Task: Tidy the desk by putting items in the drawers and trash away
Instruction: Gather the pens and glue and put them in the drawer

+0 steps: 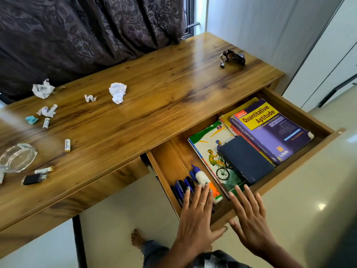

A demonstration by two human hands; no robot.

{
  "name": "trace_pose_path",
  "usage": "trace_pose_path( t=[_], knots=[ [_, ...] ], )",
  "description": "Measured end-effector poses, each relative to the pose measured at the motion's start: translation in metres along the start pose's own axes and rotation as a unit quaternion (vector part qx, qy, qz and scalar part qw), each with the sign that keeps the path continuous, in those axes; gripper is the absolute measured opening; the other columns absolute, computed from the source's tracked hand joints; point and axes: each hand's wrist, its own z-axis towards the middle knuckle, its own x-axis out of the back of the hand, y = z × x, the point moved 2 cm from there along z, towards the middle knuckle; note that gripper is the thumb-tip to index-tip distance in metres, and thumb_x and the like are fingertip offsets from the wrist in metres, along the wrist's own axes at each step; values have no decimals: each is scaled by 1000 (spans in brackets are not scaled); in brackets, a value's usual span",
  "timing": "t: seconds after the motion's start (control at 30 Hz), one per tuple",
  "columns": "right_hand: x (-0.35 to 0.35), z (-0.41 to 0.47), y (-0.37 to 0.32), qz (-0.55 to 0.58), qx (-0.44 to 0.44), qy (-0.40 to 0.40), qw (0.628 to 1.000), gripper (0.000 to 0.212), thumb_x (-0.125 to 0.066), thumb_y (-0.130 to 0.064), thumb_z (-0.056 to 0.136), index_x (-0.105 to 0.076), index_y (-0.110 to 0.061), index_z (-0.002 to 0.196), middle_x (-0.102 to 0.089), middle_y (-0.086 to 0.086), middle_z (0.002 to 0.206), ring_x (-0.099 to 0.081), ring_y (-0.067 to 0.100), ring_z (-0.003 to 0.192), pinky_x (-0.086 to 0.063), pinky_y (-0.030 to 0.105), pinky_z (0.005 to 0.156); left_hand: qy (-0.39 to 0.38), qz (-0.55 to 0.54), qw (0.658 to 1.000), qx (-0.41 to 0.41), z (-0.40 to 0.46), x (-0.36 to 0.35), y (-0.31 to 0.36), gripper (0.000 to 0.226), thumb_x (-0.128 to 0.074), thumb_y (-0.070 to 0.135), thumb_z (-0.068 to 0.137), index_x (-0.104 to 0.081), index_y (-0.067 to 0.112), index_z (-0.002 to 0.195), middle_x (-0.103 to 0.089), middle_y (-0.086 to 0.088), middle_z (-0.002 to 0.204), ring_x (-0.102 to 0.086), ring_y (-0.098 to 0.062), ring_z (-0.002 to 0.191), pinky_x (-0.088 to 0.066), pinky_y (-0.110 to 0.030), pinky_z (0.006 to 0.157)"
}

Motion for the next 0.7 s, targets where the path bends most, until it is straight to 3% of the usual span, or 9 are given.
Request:
trace_pose_path(
  t=[0.4,0.53,0.7],
  knots=[
    [-8,94,-19,-49,20,14,998,64,-12,-55,98,-12,-19,151,-13,7,157,-2,27,146,-1,45,117,44,3,982,184,34,36,-66,127,-30,94,54,-35,4,144,-34,-13,150,-28,-28,140,5,-46,114],
    [-8,128,-27,-84,34,12,996,64,-13,-55,98,-9,-19,151,-21,12,155,-10,31,144,-12,48,114,54,18,974,217,49,45,-89,133,-27,96,51,-30,3,145,-30,-15,152,-25,-30,142,5,-48,114],
    [0,170,-35,-139,58,-8,989,68,-9,-56,96,-20,-13,147,-27,15,152,-24,37,141,-20,52,109,61,49,963,256,67,54,-112,137,-38,96,49,-22,3,148,-21,-15,155,-17,-30,144,7,-49,114]
  ],
)
